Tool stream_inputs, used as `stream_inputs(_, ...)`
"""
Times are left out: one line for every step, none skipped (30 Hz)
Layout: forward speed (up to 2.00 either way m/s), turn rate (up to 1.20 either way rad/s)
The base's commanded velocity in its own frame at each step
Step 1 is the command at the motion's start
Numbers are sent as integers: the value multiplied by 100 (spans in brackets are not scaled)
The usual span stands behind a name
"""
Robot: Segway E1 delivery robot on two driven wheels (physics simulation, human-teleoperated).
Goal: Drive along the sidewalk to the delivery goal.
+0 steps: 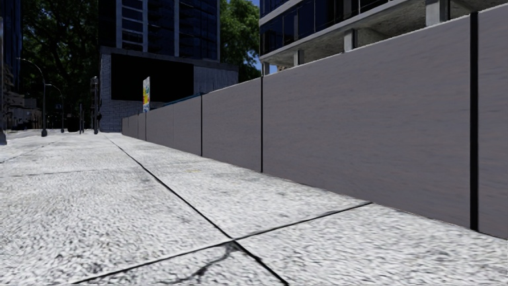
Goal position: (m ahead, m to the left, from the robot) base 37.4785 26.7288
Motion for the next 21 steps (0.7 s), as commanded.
stream_inputs(200, 120)
stream_inputs(200, 120)
stream_inputs(200, 110)
stream_inputs(200, 0)
stream_inputs(200, 0)
stream_inputs(200, 0)
stream_inputs(200, 0)
stream_inputs(200, 0)
stream_inputs(200, 0)
stream_inputs(200, 0)
stream_inputs(200, 0)
stream_inputs(200, 0)
stream_inputs(200, 0)
stream_inputs(200, 0)
stream_inputs(200, 0)
stream_inputs(200, 0)
stream_inputs(200, 0)
stream_inputs(200, 0)
stream_inputs(200, 0)
stream_inputs(200, 0)
stream_inputs(200, 0)
